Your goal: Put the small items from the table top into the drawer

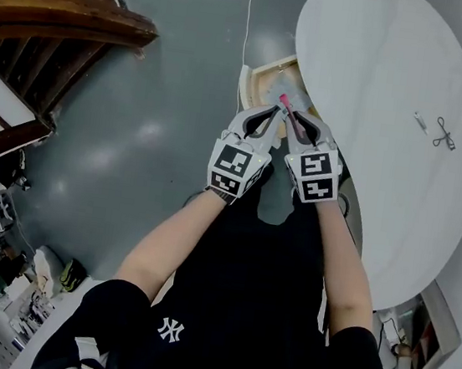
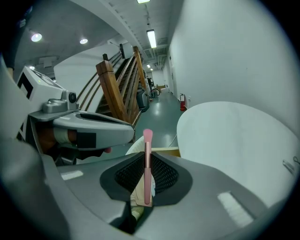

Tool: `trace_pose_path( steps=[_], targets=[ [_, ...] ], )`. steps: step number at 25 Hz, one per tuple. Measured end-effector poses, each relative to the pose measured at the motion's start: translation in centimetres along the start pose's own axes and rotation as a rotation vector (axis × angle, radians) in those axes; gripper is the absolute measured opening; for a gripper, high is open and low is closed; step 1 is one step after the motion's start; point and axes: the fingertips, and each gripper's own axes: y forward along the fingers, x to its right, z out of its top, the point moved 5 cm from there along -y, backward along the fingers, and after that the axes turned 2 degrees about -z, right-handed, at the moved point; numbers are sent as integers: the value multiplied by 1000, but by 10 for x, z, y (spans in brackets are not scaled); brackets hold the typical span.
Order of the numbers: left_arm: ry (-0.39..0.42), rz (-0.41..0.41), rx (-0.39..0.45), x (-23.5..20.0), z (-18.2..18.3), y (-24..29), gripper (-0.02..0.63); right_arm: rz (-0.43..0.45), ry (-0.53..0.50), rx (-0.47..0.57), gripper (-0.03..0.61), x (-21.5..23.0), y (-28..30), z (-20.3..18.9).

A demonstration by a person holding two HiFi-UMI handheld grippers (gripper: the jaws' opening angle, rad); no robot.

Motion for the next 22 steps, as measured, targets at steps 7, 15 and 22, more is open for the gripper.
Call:
trace_pose_path(
  steps=[7, 15, 22],
  targets=[
    [-21, -17, 4, -20, -15, 9, 0, -2, 10, -41, 67, -4, 49, -24],
    [-42, -29, 22, -41, -22, 28, 0, -14, 31, -74, 67, 6, 89, -44],
    [-58, -38, 33, -55, -31, 42, 0, -14, 41, -115, 67, 10, 118, -62]
  ],
)
